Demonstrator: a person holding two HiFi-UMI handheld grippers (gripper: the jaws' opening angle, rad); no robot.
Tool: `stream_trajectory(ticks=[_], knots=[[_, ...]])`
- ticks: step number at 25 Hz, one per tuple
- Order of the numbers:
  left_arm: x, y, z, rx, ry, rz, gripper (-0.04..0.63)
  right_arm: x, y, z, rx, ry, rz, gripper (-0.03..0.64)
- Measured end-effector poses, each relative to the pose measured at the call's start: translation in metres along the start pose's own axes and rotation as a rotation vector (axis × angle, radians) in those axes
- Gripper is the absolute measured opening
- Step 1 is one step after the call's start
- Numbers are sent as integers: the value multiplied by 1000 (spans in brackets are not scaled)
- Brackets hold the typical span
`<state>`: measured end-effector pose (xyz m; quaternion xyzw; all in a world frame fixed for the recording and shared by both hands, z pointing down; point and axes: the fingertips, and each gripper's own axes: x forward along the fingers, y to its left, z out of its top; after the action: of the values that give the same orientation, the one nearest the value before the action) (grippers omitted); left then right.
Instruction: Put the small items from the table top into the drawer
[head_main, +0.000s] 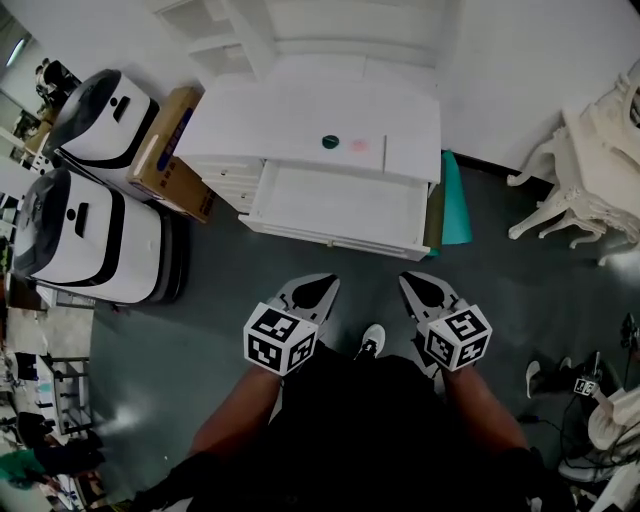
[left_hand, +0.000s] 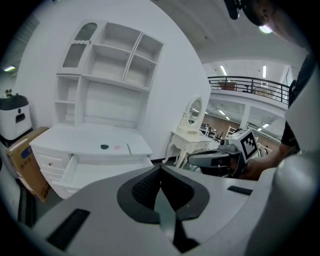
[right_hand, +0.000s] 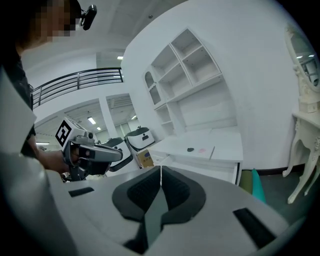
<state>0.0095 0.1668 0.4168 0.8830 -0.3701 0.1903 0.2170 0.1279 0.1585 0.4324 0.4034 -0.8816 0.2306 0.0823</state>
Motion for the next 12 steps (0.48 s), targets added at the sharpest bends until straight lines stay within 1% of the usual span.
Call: stream_trajectory(ticks=[4, 8, 12], knots=[[2, 1, -3, 3, 14, 18, 3, 4, -9, -5, 18, 7, 7, 26], [-1, 9, -15, -31, 42, 43, 3, 13, -12, -11, 31, 23, 21, 26], [2, 17, -24, -45, 59, 55, 3, 20, -11, -15, 36, 29, 35, 26]])
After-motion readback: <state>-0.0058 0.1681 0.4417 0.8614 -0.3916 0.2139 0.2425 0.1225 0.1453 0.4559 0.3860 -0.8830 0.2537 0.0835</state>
